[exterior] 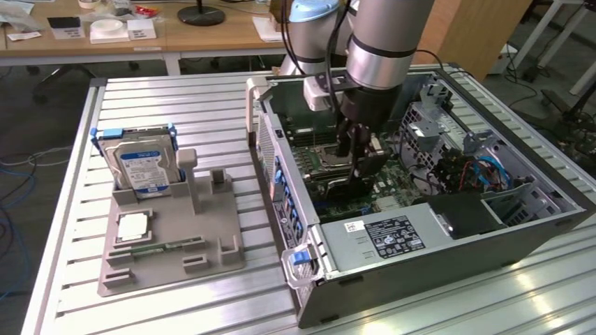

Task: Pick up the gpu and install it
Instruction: 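Insert the gpu into the slot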

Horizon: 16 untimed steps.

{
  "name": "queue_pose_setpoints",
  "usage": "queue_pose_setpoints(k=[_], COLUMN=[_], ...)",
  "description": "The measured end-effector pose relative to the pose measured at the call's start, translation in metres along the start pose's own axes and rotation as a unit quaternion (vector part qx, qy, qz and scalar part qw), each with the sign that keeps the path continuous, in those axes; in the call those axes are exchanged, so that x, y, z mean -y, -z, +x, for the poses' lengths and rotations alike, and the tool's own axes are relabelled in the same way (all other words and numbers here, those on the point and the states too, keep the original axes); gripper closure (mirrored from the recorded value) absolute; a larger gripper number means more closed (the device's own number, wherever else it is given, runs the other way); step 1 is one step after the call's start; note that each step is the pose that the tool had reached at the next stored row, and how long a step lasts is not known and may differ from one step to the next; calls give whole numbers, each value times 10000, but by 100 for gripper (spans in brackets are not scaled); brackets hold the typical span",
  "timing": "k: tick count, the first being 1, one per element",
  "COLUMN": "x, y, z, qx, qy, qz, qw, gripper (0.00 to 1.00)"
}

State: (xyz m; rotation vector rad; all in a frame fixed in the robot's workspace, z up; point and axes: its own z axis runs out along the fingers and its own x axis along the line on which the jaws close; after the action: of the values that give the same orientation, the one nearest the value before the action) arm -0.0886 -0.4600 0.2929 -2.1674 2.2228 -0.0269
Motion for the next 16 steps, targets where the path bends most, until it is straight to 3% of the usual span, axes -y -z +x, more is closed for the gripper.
queue_pose_setpoints(k=[10,16], x=[3,1], y=[48,47], z=[-2,-71], qx=[-6,-6], qy=[0,-1], qz=[0,0], qw=[10000,10000], gripper=[36,36])
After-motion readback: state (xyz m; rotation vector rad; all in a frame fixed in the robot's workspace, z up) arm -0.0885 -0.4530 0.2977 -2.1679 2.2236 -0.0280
